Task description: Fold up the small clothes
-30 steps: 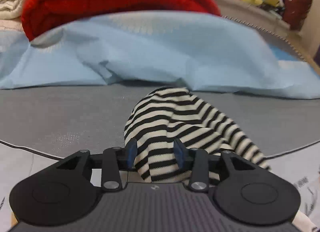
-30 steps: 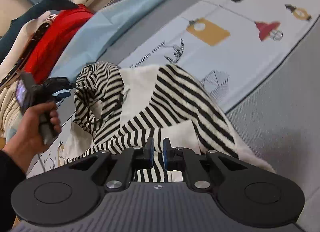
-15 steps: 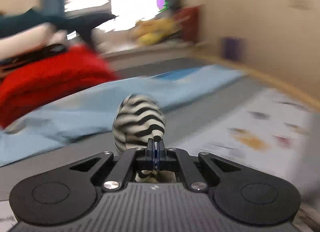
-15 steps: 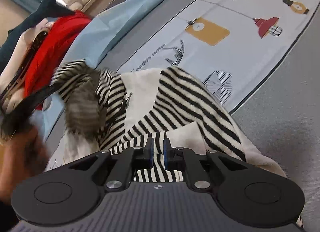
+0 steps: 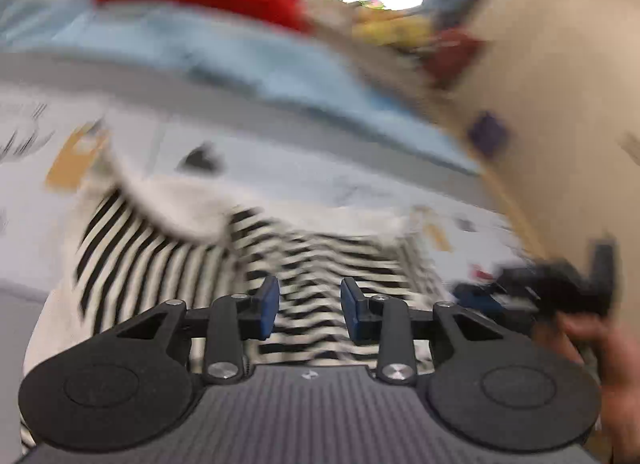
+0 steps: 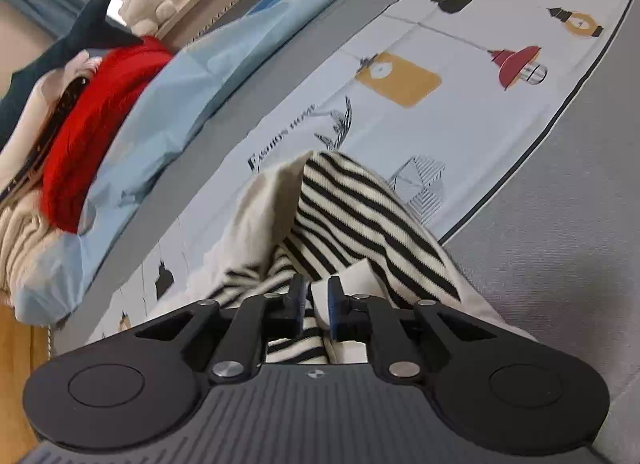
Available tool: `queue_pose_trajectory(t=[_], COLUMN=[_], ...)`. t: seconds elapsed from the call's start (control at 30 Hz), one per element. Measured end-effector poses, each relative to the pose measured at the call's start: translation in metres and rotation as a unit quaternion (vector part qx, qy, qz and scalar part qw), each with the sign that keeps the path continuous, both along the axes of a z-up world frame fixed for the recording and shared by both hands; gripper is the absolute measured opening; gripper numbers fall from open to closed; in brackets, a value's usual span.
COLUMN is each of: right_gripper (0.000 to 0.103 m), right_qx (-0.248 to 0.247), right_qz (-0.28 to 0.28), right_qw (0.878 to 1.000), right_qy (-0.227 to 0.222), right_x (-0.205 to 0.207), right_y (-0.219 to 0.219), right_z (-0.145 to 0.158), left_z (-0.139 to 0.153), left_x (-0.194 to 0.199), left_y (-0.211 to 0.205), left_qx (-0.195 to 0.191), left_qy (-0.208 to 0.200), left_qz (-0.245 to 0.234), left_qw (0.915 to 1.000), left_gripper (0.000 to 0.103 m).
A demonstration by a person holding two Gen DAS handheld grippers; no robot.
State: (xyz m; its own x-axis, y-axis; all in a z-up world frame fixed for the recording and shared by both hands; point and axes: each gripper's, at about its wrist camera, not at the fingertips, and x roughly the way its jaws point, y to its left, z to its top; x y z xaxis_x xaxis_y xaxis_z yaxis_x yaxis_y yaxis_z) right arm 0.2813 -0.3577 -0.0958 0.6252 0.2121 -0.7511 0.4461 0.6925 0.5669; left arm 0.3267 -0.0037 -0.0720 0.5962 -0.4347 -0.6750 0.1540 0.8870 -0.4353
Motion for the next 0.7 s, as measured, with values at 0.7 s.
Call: queue_pose_trajectory(t=[0.7], right_gripper=[0.002], right_qx=[-0.039], right_qz=[0.107], right_qw=[0.992], right_qy=[0.051], right_x=[0.014], right_y=[0.056], right_z=[-0.043], left_z=[-0.058], left_x=[0.026], left_y=[-0.008], left_qx=[-0.003], left_qy=[0.138], left_qz=[0.017], left_qw=[0.9903], left_gripper=[0.001])
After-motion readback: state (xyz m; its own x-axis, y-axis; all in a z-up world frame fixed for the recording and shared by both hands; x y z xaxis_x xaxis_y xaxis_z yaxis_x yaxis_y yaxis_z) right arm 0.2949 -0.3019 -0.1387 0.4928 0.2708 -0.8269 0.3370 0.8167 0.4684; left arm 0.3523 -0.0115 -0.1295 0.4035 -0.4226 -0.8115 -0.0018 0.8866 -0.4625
